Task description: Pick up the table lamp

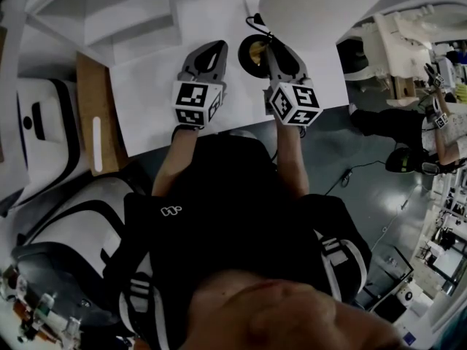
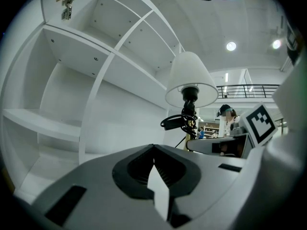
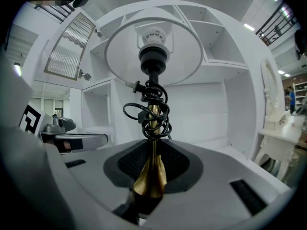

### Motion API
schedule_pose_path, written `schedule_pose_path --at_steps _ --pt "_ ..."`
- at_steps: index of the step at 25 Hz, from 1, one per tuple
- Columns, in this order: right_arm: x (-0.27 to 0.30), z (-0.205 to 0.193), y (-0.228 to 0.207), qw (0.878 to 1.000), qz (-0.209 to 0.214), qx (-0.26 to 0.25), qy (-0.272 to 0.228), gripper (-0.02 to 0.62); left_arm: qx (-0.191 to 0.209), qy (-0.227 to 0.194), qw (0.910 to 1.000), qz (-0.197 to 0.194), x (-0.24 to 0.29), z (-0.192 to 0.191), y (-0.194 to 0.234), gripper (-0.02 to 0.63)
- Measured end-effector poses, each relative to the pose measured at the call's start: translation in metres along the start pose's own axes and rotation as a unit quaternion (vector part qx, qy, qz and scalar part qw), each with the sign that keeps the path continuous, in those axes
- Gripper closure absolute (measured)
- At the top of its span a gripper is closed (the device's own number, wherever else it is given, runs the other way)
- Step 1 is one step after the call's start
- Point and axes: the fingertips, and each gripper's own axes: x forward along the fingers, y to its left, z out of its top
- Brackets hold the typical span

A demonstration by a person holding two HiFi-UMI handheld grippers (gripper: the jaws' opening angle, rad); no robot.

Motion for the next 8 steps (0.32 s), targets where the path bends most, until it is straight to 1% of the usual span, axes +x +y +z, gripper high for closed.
schedule_pose_path --at_steps 8 --pt "0.0034 -0.0057 -0.0043 1.0 -0.002 0.003 0.002 0.492 0.001 0.009 1.0 0.001 0.0034 -0.0092 0.0027 0.595"
